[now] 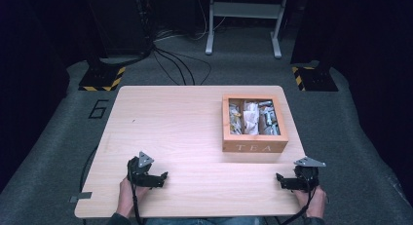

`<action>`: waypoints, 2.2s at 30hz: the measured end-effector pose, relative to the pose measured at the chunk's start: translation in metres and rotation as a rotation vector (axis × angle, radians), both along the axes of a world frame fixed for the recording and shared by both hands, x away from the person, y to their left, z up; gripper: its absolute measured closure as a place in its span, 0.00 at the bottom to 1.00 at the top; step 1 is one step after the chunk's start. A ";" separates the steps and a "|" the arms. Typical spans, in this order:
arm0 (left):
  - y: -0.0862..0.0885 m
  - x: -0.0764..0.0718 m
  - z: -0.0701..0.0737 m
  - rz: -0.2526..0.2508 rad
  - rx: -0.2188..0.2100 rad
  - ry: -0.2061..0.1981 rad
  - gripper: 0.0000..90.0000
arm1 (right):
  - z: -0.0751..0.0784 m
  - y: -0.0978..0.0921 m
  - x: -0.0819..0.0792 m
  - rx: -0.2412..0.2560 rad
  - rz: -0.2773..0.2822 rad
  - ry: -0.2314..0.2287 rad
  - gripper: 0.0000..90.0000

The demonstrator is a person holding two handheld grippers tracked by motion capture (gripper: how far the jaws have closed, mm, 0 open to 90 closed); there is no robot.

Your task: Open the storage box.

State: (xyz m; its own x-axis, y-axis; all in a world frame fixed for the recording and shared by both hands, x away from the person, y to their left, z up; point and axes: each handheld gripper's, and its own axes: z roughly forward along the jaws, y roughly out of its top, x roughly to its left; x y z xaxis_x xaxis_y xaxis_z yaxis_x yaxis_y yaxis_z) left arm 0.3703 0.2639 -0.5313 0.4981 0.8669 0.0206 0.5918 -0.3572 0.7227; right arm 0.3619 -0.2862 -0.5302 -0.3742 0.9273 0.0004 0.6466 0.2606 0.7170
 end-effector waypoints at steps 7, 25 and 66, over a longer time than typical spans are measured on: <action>0.001 0.000 0.000 0.007 -0.005 0.000 0.00 | 0.000 0.000 0.000 -0.003 0.002 -0.005 0.00; -0.007 -0.008 0.021 -0.038 -0.037 -0.011 0.00 | 0.000 0.000 0.000 -0.001 -0.009 -0.008 0.01; -0.109 0.050 0.068 -0.260 -0.122 -0.067 0.01 | 0.000 0.000 0.000 0.003 -0.008 -0.006 0.02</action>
